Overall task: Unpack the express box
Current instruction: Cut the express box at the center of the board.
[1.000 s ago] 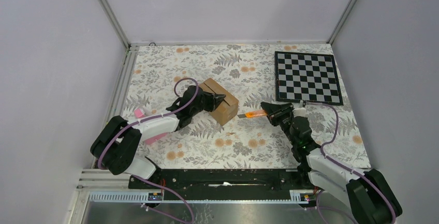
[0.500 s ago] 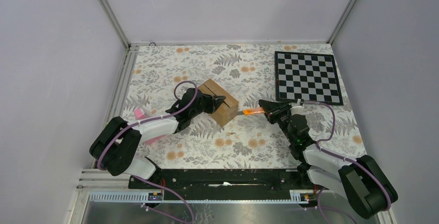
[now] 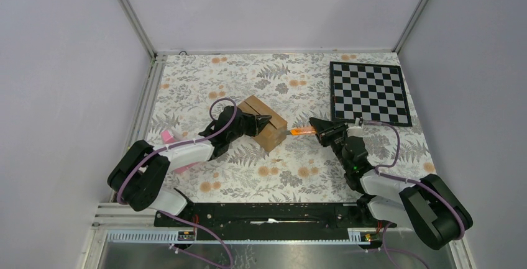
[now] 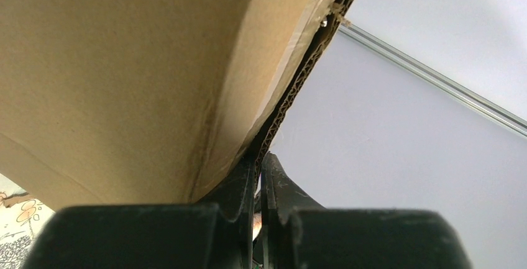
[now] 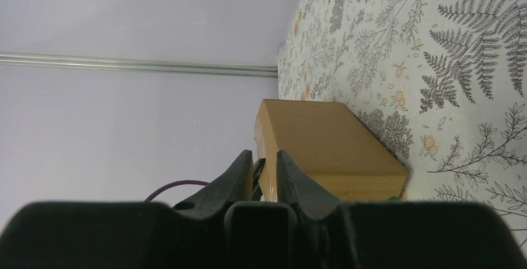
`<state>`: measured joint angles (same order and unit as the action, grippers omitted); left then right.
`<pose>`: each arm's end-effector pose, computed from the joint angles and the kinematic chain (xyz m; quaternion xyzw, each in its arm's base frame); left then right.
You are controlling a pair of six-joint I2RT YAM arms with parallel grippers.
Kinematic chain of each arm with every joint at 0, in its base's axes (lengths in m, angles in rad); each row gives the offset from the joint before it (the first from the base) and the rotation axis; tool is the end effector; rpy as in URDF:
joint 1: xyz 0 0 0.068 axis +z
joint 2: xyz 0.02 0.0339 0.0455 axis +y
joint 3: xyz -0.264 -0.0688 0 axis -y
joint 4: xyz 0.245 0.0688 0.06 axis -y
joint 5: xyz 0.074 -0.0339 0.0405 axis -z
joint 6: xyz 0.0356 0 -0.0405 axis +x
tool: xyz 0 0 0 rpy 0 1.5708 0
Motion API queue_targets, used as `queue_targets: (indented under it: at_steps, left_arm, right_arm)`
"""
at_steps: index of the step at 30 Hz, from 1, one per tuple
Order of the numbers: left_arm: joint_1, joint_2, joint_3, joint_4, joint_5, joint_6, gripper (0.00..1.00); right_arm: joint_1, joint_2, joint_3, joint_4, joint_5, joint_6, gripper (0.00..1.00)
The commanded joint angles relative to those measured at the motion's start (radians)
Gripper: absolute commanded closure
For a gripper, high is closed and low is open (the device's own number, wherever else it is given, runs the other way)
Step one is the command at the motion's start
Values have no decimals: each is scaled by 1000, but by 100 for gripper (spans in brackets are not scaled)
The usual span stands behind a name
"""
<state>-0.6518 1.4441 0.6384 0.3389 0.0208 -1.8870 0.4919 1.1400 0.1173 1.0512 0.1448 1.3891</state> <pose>0.2360 -0.1810 0.1909 -0.4886 0.6973 -0.5034 0.1472 0.1768 0.0889 0.1786 0.3482 0.6039 0.5481 0.4623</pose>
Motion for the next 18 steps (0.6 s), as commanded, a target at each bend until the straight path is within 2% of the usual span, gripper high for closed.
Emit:
queue_targets:
  at_steps: [1,18]
  left_arm:
    - [-7,2,-12,27,39,-64,100]
    - [-9,14,-16,47,55,-85,100]
  right_arm:
    - [14,5,41,79,57,-15,100]
    - [38,47,51,80,84,-25,100]
